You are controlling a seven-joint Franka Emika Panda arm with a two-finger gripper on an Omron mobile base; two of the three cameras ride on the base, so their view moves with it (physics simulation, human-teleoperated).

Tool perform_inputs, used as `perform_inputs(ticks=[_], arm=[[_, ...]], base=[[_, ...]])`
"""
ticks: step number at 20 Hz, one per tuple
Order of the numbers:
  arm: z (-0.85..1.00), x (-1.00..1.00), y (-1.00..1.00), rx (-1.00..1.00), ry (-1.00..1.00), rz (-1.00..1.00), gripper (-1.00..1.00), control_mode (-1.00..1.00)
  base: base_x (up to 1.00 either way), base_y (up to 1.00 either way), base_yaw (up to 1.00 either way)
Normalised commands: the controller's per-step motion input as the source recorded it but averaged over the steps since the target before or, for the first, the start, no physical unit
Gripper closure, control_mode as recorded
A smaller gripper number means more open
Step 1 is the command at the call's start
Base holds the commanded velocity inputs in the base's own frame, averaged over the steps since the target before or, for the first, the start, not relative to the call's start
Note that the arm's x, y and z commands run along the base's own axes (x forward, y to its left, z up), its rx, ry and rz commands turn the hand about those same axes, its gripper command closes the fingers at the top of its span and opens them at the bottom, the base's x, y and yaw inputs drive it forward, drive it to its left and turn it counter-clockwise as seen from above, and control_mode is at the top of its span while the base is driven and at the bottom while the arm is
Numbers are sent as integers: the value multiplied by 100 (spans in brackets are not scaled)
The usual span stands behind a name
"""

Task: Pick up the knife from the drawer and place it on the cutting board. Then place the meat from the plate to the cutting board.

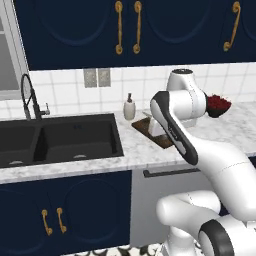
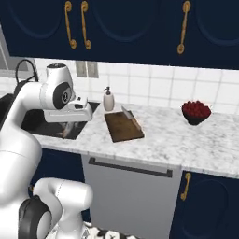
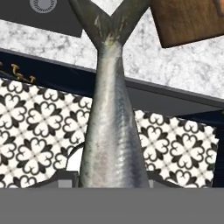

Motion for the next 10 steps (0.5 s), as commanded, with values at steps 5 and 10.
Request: perform_inputs(ticks=[5, 10], arm=[[0, 0, 0, 0, 0, 0, 100, 100], [0, 0, 0, 0, 0, 0, 100, 100]], base=[[21, -44, 1], [32, -42, 0]])
